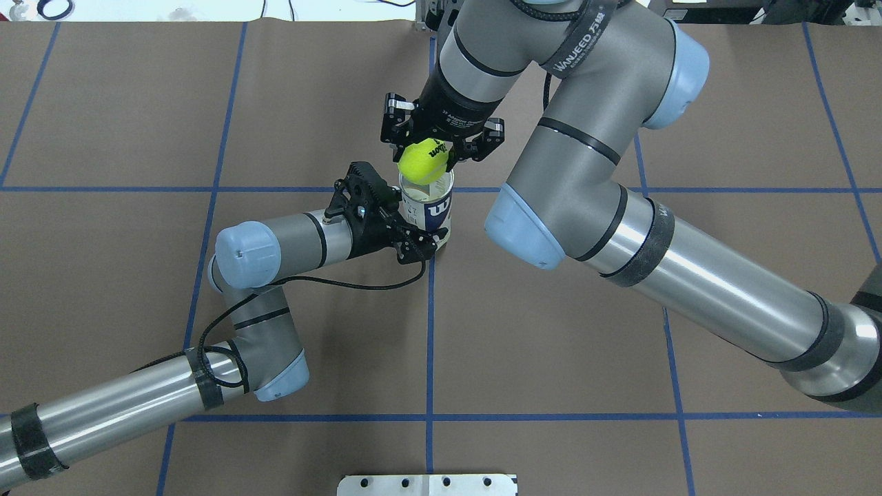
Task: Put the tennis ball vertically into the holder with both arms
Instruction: 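Lower the ball into the can's opening and open the right gripper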
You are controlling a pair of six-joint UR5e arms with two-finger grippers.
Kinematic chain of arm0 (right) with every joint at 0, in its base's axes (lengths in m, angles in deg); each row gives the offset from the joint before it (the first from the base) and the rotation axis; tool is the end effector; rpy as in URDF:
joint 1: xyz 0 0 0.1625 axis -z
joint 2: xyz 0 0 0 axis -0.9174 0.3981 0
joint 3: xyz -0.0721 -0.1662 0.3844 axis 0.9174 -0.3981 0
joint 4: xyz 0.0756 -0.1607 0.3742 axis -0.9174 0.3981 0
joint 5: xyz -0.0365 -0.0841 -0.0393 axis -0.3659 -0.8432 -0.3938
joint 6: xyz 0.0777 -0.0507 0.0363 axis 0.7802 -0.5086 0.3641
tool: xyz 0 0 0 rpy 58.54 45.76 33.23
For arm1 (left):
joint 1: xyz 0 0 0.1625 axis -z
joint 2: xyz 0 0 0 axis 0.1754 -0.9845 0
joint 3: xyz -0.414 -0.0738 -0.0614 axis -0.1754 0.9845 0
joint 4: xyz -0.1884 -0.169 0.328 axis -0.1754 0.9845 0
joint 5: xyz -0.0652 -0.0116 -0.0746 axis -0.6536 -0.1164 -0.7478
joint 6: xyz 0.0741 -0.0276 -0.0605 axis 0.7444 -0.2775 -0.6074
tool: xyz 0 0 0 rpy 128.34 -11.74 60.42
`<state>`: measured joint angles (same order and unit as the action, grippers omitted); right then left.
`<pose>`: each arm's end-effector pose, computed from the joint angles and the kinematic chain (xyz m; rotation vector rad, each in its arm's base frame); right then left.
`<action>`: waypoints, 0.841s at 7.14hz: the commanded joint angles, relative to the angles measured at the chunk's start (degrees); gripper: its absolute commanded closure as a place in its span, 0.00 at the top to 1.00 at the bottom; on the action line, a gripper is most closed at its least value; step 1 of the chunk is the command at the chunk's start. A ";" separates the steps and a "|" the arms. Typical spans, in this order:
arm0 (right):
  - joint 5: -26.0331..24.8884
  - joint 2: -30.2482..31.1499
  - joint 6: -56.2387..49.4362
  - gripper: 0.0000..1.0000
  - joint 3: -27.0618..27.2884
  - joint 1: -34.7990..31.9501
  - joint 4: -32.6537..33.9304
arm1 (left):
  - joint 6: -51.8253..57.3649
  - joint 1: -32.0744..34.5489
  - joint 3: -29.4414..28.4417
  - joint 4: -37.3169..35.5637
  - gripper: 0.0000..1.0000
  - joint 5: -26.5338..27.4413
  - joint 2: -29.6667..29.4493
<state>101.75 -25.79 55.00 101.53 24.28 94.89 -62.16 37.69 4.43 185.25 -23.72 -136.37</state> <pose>-0.4524 -0.5139 0.0733 0.0066 -1.0906 0.0475 0.5776 -0.4524 0.2667 1.2203 1.2190 0.4500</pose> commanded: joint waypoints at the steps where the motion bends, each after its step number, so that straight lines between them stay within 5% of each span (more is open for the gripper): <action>1: -0.11 0.48 0.00 0.99 0.07 0.08 0.35 | 0.01 0.10 -0.05 -0.04 0.99 0.00 0.09; 6: -0.11 0.66 2.37 0.99 4.72 -0.53 4.13 | 0.01 0.45 -0.05 -0.21 0.99 -0.26 0.35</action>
<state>101.58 -25.39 57.38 104.54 24.20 97.66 -62.15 37.99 4.38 185.13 -23.84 -136.16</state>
